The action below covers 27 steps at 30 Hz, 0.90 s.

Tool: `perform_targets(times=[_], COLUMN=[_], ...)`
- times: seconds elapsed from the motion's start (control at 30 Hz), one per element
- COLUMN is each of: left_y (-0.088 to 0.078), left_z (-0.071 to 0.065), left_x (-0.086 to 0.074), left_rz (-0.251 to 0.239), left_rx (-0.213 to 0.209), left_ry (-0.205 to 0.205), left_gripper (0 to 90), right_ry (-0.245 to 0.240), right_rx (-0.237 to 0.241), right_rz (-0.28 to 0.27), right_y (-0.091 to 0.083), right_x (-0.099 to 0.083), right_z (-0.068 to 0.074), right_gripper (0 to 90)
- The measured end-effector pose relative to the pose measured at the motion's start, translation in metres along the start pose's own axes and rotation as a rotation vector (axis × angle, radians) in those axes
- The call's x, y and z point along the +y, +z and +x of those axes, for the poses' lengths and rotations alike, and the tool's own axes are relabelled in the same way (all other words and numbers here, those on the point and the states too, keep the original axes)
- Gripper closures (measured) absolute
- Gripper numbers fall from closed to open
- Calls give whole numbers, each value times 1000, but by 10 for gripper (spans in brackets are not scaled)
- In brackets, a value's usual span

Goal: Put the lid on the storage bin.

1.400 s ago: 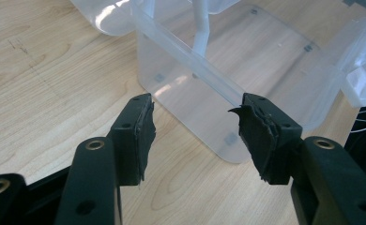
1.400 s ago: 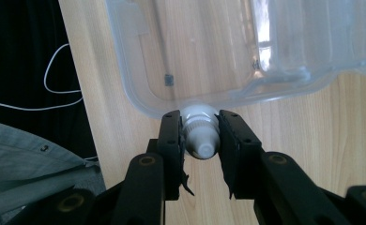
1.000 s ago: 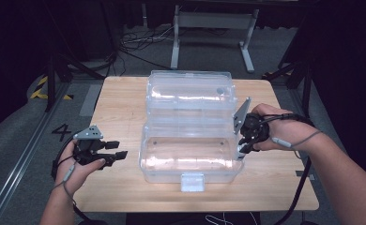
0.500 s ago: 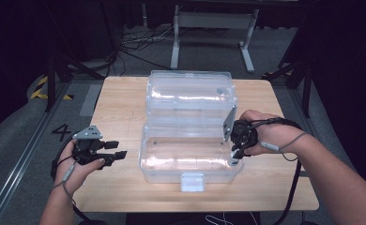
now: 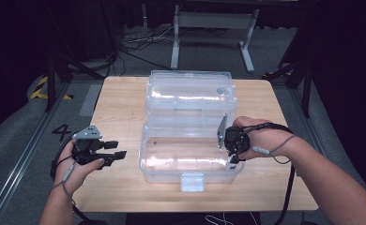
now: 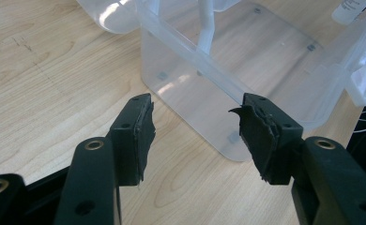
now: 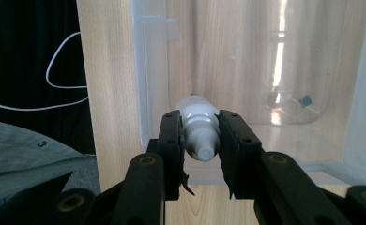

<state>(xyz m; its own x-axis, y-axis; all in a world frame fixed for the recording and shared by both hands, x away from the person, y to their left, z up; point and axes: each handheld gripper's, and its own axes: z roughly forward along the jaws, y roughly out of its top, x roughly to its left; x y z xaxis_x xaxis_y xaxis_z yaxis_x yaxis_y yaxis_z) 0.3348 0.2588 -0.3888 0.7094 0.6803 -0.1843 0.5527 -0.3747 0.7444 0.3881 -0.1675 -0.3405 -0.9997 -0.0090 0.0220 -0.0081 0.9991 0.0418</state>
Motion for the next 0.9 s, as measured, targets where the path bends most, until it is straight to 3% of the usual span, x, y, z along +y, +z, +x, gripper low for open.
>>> perform_targets(times=[0.47, 0.9], left_y=[0, 0], left_z=[0, 1], left_x=[0, 0], left_rz=[5, 5], left_rx=[-3, -2], left_ry=[1, -4], left_gripper=[452, 452], right_ry=[-8, -11], right_rx=[28, 44], right_rz=[42, 49], right_y=[24, 46], right_x=[1, 0], right_z=[-3, -3], right_gripper=[719, 718])
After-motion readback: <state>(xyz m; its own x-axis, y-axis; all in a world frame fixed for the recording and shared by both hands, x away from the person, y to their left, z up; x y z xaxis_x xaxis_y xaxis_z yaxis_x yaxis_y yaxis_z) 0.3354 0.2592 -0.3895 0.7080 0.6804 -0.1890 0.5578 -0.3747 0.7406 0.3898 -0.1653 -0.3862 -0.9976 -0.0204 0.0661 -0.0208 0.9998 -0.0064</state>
